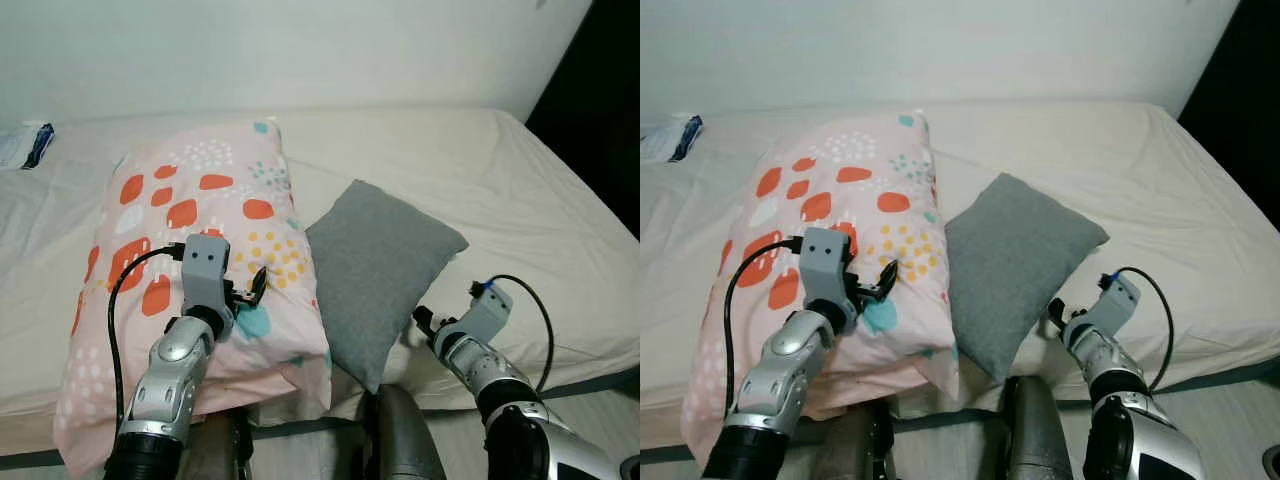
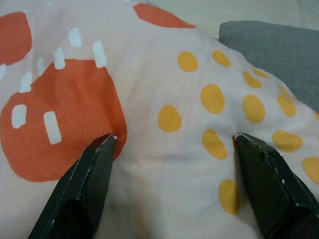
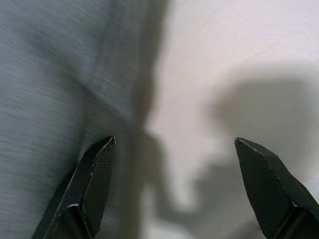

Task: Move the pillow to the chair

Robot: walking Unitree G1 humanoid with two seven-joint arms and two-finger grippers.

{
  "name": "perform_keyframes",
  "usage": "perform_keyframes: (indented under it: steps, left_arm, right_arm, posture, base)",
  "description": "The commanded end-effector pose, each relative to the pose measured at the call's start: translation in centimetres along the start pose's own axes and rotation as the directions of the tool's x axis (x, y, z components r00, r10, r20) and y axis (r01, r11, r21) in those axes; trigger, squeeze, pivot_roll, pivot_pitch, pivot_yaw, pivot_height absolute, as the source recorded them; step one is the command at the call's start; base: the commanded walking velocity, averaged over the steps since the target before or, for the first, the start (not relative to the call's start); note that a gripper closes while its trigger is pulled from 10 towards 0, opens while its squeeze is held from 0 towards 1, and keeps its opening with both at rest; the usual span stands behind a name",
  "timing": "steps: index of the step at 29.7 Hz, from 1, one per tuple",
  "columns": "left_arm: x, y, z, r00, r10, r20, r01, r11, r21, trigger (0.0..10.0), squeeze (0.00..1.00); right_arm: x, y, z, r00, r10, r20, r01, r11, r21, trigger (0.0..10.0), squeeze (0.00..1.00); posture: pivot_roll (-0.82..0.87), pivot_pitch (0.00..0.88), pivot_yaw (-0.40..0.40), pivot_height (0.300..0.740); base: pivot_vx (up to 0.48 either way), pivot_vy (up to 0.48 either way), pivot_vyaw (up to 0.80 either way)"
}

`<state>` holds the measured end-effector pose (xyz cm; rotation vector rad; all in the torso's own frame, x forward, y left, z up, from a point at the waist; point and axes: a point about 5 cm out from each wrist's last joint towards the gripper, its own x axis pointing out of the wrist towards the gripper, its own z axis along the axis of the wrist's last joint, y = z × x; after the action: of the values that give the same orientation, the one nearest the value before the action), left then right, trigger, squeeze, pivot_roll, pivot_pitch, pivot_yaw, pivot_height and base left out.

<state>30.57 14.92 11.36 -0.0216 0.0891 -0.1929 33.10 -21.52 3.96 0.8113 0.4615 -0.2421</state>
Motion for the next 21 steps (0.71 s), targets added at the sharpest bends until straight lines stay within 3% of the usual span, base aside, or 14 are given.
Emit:
perform_keyframes:
  steps: [1, 4, 5, 7, 15, 21]
  left_arm:
    - [-0.4, 0.0, -0.7, 1.000, -0.005, -0.025, 0.005, 1.000, -0.002, 10.0, 0.00]
    - [-0.4, -0.1, -0.6, 1.000, -0.012, -0.014, 0.012, 1.000, -0.009, 10.0, 0.00]
    - [-0.4, -0.1, -0.6, 1.000, -0.012, -0.014, 0.012, 1.000, -0.009, 10.0, 0.00]
    - [-0.4, -0.1, -0.5, 1.000, -0.019, -0.010, 0.019, 1.000, -0.011, 10.0, 0.00]
    - [-0.4, -0.1, -0.4, 1.000, -0.020, -0.008, 0.020, 1.000, -0.010, 10.0, 0.00]
    - [-0.5, 0.1, -0.3, 1.000, -0.017, -0.003, 0.017, 1.000, 0.000, 10.0, 0.00]
  right_arm:
    - [0.2, 1.3, 0.4, 0.995, 0.096, 0.036, -0.097, 0.995, 0.037, 10.0, 0.00]
    - [0.2, 2.9, 0.5, 0.971, 0.234, 0.048, -0.235, 0.972, 0.020, 10.0, 0.00]
    - [0.2, 2.9, 0.5, 0.971, 0.234, 0.048, -0.235, 0.972, 0.020, 10.0, 0.00]
    - [0.1, 4.0, 0.0, 0.941, 0.338, 0.031, -0.337, 0.941, -0.022, 10.0, 0.00]
    - [-0.1, 4.0, 0.0, 0.922, 0.382, 0.069, -0.383, 0.924, 0.003, 10.0, 0.00]
    - [-0.4, 4.5, 0.9, 0.870, 0.475, 0.135, -0.482, 0.876, 0.020, 10.0, 0.00]
  posture:
    - [-0.02, 0.130, -0.024, 0.572]
    - [-0.01, 0.132, -0.024, 0.572]
    - [-0.01, 0.132, -0.024, 0.572]
    - [-0.01, 0.133, -0.025, 0.572]
    - [-0.01, 0.138, -0.024, 0.572]
    - [-0.01, 0.140, -0.026, 0.572]
  base:
    - [0.000, 0.000, 0.00]
    - [0.000, 0.000, 0.00]
    - [0.000, 0.000, 0.00]
    - [0.000, 0.000, 0.00]
    - [0.000, 0.000, 0.00]
    - [0.000, 0.000, 0.00]
